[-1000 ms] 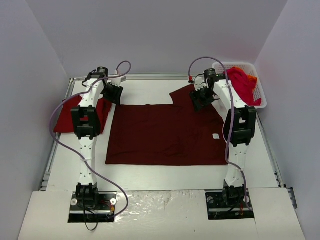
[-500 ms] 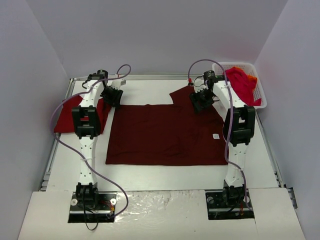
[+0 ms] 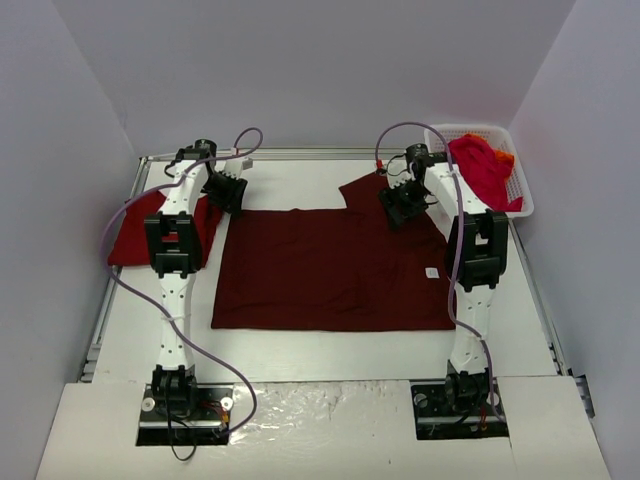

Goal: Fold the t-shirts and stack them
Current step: Grap the side of the flattened tshirt furthest away from the robot with both arms

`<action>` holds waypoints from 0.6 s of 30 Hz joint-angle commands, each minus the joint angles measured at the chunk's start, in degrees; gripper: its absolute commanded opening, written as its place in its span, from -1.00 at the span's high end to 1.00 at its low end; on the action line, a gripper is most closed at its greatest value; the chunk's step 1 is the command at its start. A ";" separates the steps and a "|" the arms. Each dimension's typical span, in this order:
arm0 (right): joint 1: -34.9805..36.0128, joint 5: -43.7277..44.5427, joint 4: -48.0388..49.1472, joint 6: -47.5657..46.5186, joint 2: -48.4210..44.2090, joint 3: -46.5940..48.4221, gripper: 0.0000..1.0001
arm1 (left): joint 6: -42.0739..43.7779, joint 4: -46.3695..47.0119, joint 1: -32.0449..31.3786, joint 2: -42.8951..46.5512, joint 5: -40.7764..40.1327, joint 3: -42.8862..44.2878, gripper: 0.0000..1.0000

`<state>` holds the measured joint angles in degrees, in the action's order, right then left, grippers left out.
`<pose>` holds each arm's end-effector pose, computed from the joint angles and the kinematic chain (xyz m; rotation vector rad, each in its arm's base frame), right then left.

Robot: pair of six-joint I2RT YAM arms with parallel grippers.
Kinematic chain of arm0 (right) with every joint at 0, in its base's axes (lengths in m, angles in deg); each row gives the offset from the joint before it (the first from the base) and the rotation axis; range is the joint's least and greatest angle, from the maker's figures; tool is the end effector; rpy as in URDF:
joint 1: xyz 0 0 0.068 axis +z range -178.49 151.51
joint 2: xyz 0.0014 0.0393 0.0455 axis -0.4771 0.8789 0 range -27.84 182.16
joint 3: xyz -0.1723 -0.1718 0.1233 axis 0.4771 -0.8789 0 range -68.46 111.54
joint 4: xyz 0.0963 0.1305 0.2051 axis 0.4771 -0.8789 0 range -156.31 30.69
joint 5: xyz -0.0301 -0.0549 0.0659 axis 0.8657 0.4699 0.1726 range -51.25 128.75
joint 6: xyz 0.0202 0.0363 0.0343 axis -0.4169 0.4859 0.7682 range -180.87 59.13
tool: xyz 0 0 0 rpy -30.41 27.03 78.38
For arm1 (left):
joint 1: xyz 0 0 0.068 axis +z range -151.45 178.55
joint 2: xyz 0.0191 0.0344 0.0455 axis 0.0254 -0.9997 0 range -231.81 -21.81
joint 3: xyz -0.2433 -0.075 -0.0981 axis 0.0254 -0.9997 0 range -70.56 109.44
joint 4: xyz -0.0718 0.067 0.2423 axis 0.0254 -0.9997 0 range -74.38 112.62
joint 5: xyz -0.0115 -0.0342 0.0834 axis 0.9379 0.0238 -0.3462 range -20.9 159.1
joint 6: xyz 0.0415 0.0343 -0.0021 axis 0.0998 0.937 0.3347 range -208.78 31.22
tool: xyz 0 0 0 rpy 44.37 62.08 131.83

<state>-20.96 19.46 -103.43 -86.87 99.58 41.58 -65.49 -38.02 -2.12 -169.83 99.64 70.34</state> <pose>0.4778 0.0750 0.2127 -0.8513 2.4388 0.3276 0.5338 -0.0243 0.1857 0.6760 2.5145 -0.5959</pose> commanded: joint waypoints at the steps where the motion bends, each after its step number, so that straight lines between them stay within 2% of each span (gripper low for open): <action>1: 0.12 1.01 -2.02 -0.81 0.46 0.00 -0.08 | -0.43 -1.23 0.05 -0.60 1.36 2.27 0.19; 5: 0.20 1.36 -2.03 -0.98 0.64 -0.09 -0.08 | -0.61 -1.06 -0.47 -0.86 0.57 2.27 0.20; 8: 0.20 1.45 -2.11 -1.07 0.64 -0.09 -0.08 | -0.79 -0.45 -0.74 -0.95 -1.18 1.84 0.33; 9: 0.20 1.62 -2.11 -1.16 0.55 -0.09 -0.08 | -0.88 -0.35 -0.91 -0.95 -1.97 1.66 0.43; 10: 0.20 1.71 -2.11 -1.16 0.64 0.00 -0.09 | -0.96 -0.35 -1.00 -1.04 -3.11 1.48 0.62; 13: 0.20 1.89 -2.11 -1.16 0.73 0.09 -0.09 | -0.88 -0.62 -1.18 -1.30 -4.26 1.04 0.93; 18: 0.20 2.68 -2.20 -1.25 0.64 0.44 -0.09 | -0.52 -0.44 -1.35 -0.69 -4.88 -1.50 0.95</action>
<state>-20.94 20.86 -103.43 -87.59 99.91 41.55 -66.59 -37.37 -3.06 -170.29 96.67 70.45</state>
